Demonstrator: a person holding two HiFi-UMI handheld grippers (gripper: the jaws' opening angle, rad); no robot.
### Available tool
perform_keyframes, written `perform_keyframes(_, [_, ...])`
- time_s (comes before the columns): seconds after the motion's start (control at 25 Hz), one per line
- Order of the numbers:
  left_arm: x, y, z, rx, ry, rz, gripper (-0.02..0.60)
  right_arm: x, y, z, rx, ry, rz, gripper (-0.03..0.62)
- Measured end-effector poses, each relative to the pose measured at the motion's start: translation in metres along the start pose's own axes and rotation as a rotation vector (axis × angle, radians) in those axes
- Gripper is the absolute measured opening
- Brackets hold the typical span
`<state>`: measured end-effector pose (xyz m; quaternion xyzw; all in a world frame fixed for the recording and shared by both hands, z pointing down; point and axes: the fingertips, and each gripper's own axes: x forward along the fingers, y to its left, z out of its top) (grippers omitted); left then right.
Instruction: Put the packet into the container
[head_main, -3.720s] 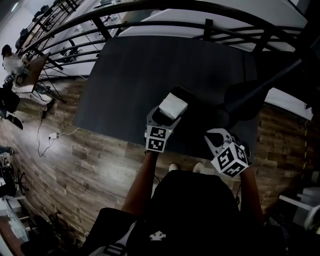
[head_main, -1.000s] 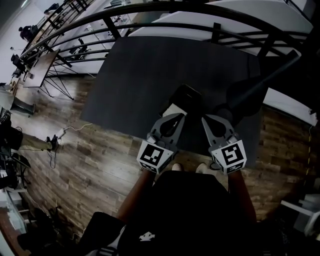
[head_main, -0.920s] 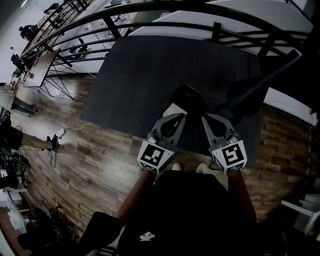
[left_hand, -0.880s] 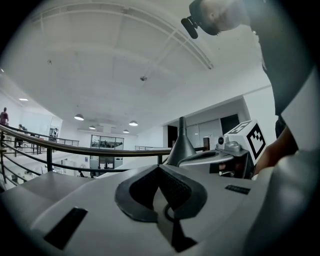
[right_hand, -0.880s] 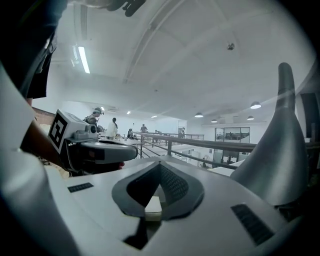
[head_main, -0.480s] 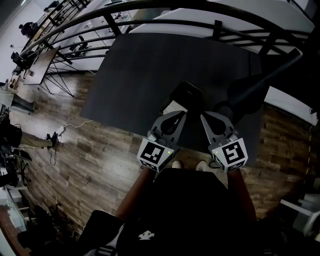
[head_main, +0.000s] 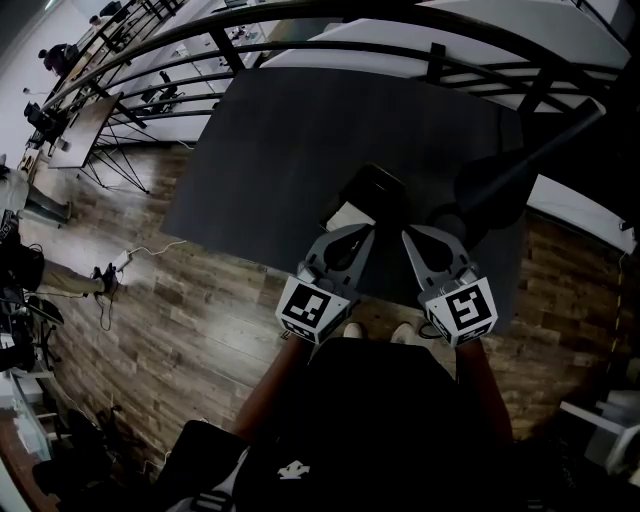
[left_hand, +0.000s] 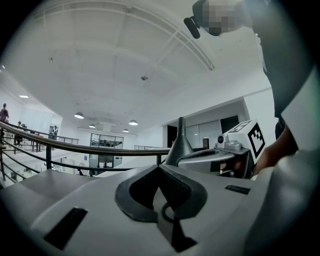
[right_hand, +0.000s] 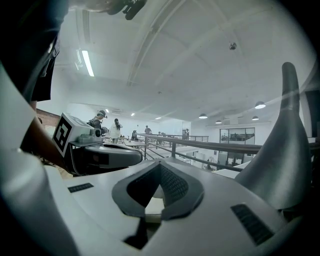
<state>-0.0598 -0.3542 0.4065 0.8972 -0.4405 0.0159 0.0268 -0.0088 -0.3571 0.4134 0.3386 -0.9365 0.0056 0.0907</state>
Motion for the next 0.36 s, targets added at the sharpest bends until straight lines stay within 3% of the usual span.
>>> perform_keyframes(0.36, [-0.0005, -0.0056, 0.0047, -0.001, -0.008, -0.005, 0.006, -0.0044, 0.0035, -0.0005, 0.007, -0.003, 0.004, 0.003])
